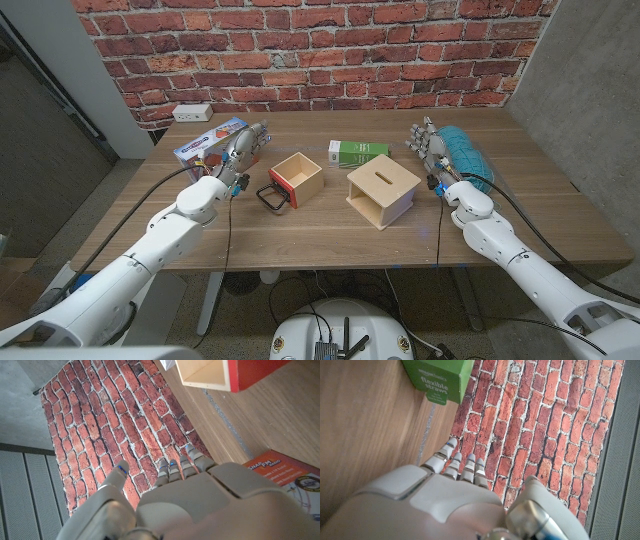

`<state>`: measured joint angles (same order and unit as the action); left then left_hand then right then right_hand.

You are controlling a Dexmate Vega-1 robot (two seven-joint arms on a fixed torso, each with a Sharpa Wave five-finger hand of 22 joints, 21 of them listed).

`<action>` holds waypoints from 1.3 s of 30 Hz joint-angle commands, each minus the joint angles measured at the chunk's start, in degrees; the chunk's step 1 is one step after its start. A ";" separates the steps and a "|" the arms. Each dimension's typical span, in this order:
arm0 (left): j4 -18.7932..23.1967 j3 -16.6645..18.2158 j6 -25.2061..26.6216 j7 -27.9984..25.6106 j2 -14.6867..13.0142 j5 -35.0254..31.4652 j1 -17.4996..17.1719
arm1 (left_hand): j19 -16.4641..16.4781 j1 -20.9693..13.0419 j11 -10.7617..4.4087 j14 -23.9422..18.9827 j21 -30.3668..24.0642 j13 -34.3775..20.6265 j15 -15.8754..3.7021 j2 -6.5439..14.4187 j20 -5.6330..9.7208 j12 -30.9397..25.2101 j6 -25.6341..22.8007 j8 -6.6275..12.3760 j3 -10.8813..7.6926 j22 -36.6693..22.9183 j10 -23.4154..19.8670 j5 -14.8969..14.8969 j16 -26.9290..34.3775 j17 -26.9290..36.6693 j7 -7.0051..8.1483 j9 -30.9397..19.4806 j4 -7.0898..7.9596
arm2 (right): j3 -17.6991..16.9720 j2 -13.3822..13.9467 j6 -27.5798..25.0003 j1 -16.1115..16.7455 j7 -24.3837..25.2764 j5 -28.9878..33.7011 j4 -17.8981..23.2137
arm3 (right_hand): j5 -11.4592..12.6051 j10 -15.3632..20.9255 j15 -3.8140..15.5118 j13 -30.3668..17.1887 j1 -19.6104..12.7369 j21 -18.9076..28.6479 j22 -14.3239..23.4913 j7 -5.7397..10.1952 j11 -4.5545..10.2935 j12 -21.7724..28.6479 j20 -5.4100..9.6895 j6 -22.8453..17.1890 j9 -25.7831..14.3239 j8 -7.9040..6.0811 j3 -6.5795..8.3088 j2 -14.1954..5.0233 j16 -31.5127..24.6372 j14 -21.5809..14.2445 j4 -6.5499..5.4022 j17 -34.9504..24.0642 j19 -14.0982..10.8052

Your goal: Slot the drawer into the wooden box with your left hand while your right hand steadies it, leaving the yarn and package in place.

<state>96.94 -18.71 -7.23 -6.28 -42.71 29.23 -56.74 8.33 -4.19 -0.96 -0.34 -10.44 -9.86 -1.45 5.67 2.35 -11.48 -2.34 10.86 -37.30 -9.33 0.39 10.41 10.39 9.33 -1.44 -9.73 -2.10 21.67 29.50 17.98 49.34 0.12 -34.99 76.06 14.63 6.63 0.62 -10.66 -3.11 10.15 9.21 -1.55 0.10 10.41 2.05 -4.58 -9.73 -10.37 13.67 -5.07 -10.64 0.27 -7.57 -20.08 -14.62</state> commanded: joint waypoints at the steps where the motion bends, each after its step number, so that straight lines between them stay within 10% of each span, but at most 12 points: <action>1: 4.93 1.53 2.99 1.93 -6.08 -1.94 -1.64 | 0.52 -0.87 -0.44 -0.97 -0.39 -0.15 -0.42 1.28 2.70 -0.27 -0.82 0.38 -0.17 -0.18 -0.97 -0.15 0.21 0.05 0.20 -0.18 -1.03 | 0.32 -0.65 0.03 -0.54 0.83 0.62 -0.80 | 0.44 0.22 0.55 -0.07 0.36 0.40 0.26 0.11 0.05 0.46 0.25 -0.22 -0.29 -0.30 0.59 -1.17 -0.59 -0.11 0.10 0.05 0.15; 25: 9.19 4.07 5.09 10.54 -19.34 -8.17 -1.60 | 1.65 -3.75 -3.85 -4.55 -0.37 -0.18 -4.53 0.62 3.15 -0.32 -6.44 0.89 -0.55 -0.15 -5.42 -0.52 0.06 0.06 4.27 -0.24 -6.37 | 0.87 -1.46 0.60 -1.24 1.62 1.69 -1.73 | 0.55 -0.39 0.69 0.01 0.57 0.37 0.26 0.32 0.46 0.30 0.27 0.07 -0.30 -0.20 0.78 -1.24 -0.58 0.08 0.09 0.81 0.31; 39: 9.20 4.13 2.58 16.46 -24.49 -12.52 0.13 | -1.23 -8.40 -6.71 -7.17 0.46 -0.17 -7.95 -1.11 6.67 0.05 -12.27 1.21 -0.88 -0.16 -9.38 -0.24 -0.11 0.06 8.46 -0.29 -8.66 | 1.76 -3.32 1.38 -1.76 3.59 3.11 -3.12 | 0.59 -0.41 0.62 0.02 0.62 0.40 0.26 0.33 0.39 0.33 0.27 0.02 -0.31 -0.24 0.85 -1.25 -0.65 -0.02 0.10 1.05 0.25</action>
<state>105.74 -14.72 -3.22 6.03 -63.16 19.67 -57.74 7.84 -11.59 -7.71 -7.08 -10.19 -9.88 -2.05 4.47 2.16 -11.48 -13.69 11.75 -38.06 -9.34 -8.41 10.13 10.37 9.35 6.84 -9.72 -10.26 22.79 27.36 18.85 47.99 2.36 -32.91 73.83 14.84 6.42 0.62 -10.67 -3.11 10.14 9.21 -1.55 0.31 10.41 2.05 -4.58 -9.72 -10.37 14.14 -5.07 -11.04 0.27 -7.57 -18.90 -14.63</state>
